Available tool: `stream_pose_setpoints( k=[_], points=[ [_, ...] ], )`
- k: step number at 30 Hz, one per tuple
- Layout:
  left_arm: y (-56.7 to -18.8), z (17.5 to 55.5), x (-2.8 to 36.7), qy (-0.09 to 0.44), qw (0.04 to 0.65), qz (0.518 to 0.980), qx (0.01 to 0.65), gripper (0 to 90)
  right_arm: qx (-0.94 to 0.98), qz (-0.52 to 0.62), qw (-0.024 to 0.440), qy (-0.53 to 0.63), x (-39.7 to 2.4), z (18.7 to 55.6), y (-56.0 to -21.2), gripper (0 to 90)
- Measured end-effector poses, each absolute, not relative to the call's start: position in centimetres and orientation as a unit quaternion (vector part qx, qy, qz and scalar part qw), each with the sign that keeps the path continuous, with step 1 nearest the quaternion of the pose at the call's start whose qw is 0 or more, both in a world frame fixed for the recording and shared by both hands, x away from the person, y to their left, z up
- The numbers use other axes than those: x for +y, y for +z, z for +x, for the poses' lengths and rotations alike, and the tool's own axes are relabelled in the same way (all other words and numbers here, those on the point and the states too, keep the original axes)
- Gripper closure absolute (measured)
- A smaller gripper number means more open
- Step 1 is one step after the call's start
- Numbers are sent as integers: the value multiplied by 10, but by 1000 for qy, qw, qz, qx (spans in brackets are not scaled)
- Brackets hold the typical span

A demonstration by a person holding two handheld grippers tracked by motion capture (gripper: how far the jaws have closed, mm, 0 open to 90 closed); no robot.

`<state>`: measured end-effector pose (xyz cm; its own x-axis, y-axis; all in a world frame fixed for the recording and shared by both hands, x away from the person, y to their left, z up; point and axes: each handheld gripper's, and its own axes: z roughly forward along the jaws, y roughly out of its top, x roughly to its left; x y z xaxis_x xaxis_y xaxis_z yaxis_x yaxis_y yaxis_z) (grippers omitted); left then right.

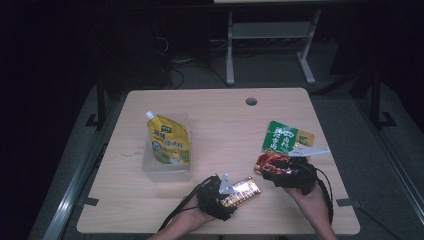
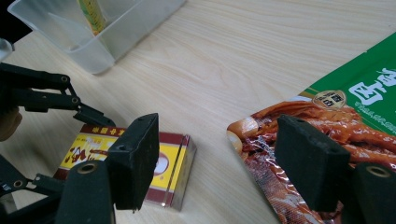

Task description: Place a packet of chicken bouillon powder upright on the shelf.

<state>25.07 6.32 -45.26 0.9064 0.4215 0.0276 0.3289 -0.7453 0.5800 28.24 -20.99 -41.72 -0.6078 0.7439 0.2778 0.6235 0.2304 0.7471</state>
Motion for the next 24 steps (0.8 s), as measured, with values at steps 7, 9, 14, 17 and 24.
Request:
stream_pose_setpoints(
  k=[7, 9, 14, 17, 24],
  points=[
    [-450, 255, 61, 106, 310, 919, 220, 323, 772, 452, 33, 445, -209, 287, -420, 284],
    [-448, 255, 60, 112, 314, 917, 220, 323, 774, 453, 28, 441, -207, 289, -422, 280],
    [-442, 255, 56, 124, 320, 914, 216, 323, 775, 458, 10, 434, -204, 293, -426, 267],
    [-435, 258, 53, 137, 325, 909, 223, 323, 773, 463, -4, 434, -203, 300, -429, 270],
    [-426, 266, 48, 157, 339, 898, 234, 323, 764, 474, -37, 436, -199, 315, -428, 264]
  ],
)
